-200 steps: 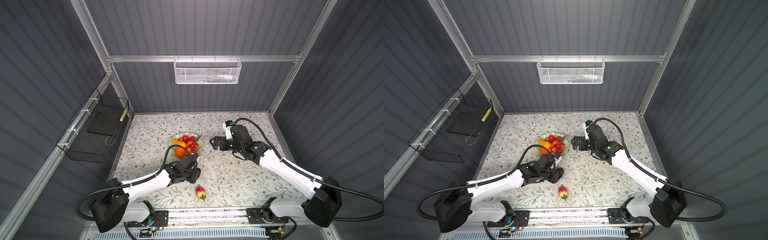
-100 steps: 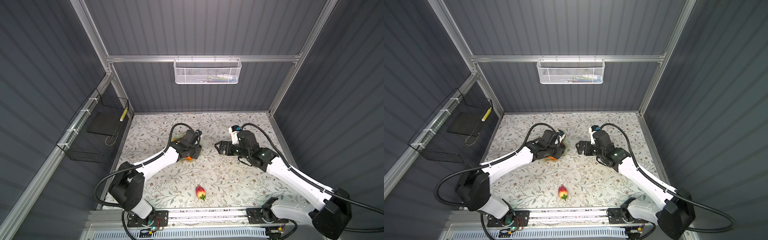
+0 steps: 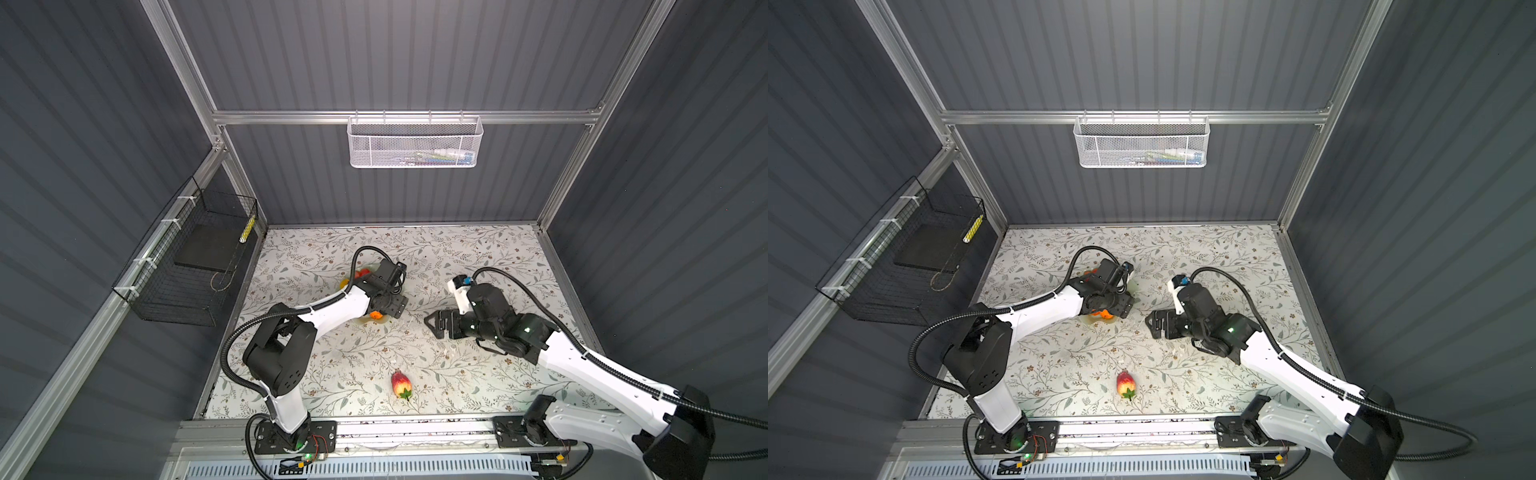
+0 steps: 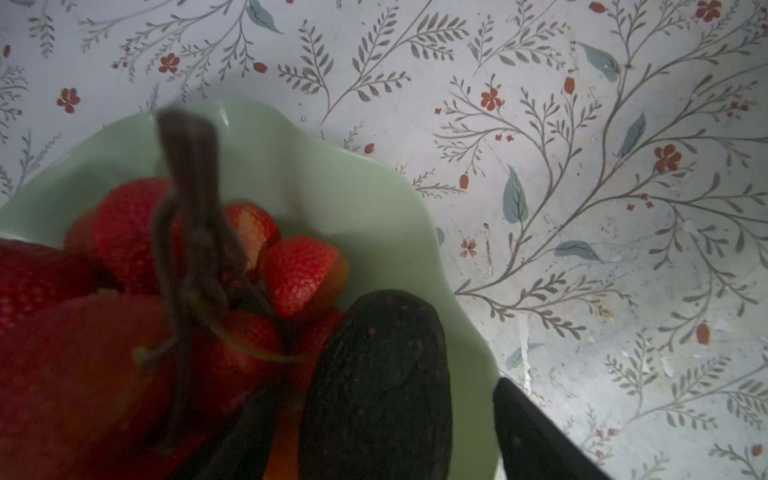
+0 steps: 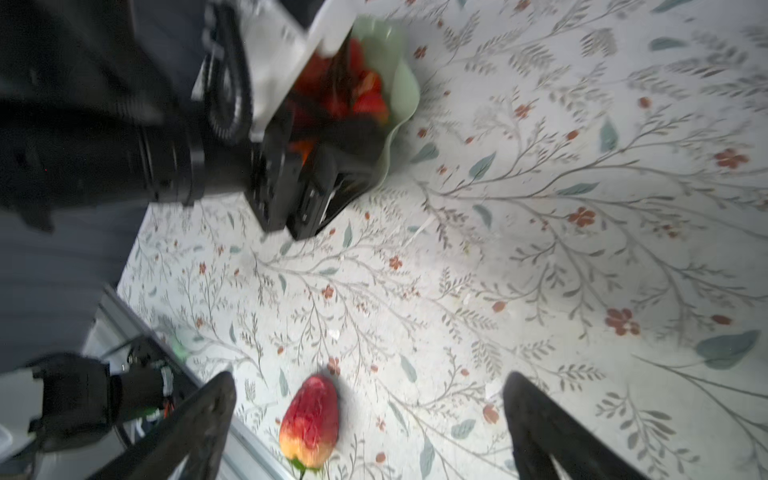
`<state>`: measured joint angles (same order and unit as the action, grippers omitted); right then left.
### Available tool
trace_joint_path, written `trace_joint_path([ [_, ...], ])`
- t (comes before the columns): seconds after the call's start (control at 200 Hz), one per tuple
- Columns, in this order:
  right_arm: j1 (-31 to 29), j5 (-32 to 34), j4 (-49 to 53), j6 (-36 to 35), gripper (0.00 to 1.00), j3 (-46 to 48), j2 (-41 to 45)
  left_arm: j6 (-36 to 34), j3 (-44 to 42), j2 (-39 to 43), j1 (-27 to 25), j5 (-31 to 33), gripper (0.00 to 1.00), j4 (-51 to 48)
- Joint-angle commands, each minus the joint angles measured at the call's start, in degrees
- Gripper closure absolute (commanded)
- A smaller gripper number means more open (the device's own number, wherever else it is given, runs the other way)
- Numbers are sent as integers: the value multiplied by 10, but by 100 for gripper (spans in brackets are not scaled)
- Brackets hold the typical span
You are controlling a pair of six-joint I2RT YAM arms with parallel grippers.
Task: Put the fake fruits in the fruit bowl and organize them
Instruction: 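Place the dark avocado in the bowl with the left gripper while the right reaches onward, then grasp the red-pink fruit with the right gripper and carry it into the bowl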
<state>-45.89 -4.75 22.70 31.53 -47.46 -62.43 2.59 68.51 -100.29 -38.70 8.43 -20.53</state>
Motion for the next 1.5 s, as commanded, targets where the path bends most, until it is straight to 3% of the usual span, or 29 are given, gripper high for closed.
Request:
trace_joint_path([
  [0.0,-52,-12,45,-44,1,23,-13,10,-2,48,8,5,12,19],
  [0.085,-100,-5,62,-90,1,21,-44,17,-3,89,8,4,7,34],
  [0.22,-188,60,70,-160,1,-8,-101,36,-20,183,10,31,0,73],
  [0.36,-217,-1,79,-183,4,-65,-186,50,-49,292,12,106,0,79],
  [0.49,-248,-4,108,-176,13,-122,-267,61,-87,383,16,134,0,74],
  [0.585,-250,-9,127,-168,24,-153,-304,68,-96,423,17,158,0,49],
  [0.925,-232,-68,187,-150,24,-209,-398,66,-140,537,18,263,0,-12],
  [1.136,-212,-89,202,-139,35,-233,-446,68,-159,582,18,303,0,-42],
  [1.251,-205,-78,209,-135,43,-238,-446,68,-162,594,18,316,0,-54],
  [1.386,-196,-21,228,-138,55,-250,-393,88,-175,610,18,323,0,-61],
  [1.496,-163,11,234,-149,57,-283,-341,106,-198,627,18,324,0,-61],
])
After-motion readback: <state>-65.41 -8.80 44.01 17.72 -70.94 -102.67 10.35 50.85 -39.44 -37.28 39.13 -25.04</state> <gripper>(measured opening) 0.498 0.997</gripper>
